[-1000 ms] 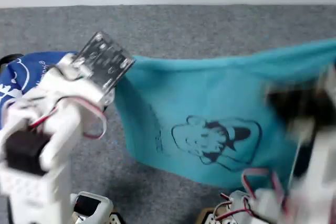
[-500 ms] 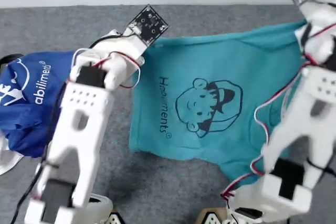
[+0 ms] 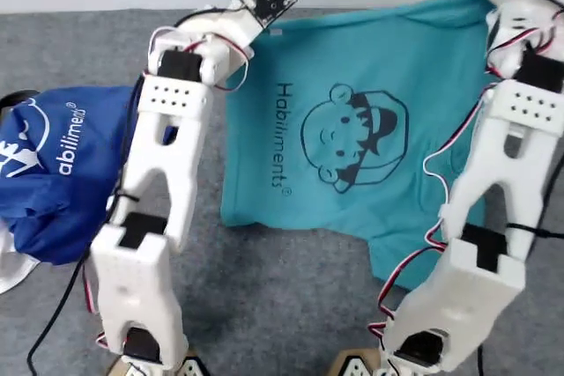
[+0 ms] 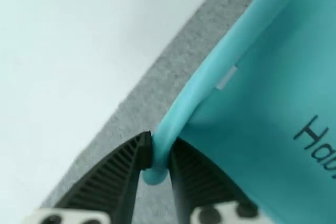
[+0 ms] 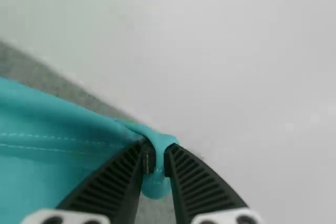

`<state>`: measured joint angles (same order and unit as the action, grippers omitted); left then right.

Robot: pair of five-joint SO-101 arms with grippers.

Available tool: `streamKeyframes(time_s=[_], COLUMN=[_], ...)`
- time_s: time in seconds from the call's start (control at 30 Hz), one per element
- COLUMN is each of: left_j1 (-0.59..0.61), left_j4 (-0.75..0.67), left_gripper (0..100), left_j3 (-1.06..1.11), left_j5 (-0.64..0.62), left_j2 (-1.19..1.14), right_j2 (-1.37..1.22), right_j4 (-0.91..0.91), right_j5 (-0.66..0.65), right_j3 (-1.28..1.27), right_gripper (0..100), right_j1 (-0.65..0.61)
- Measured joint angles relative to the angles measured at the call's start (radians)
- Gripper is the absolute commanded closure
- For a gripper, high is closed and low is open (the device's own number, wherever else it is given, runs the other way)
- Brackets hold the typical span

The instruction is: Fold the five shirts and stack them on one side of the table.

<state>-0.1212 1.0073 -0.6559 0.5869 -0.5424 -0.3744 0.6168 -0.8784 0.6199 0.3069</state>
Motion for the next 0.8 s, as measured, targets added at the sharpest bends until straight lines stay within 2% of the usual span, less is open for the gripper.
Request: streamKeyframes(time_s=[0.17,0.33,0.57,0.8], left_j1=[0.002,0.002,0.002,-0.005], left_j4=[0.167,0.399,0.692,0.727], left_gripper=[99,99,98,98], left_j3=[-0.334,-0.606,-0.87,-0.89], left_j5=[0.038,0.044,0.044,0.046], left_j2=[-0.206,-0.348,-0.44,-0.442], right_j2=[-0.032,-0.034,-0.031,0.04], right_j4=[-0.048,0.048,0.327,0.697], right_j5=[0.0,0.0,-0.066,-0.069], right_j3=[0.0,0.0,0.0,0.0], right_gripper=[99.0,99.0,99.0,99.0], right_j1=[-0.009,-0.011,-0.009,0.002])
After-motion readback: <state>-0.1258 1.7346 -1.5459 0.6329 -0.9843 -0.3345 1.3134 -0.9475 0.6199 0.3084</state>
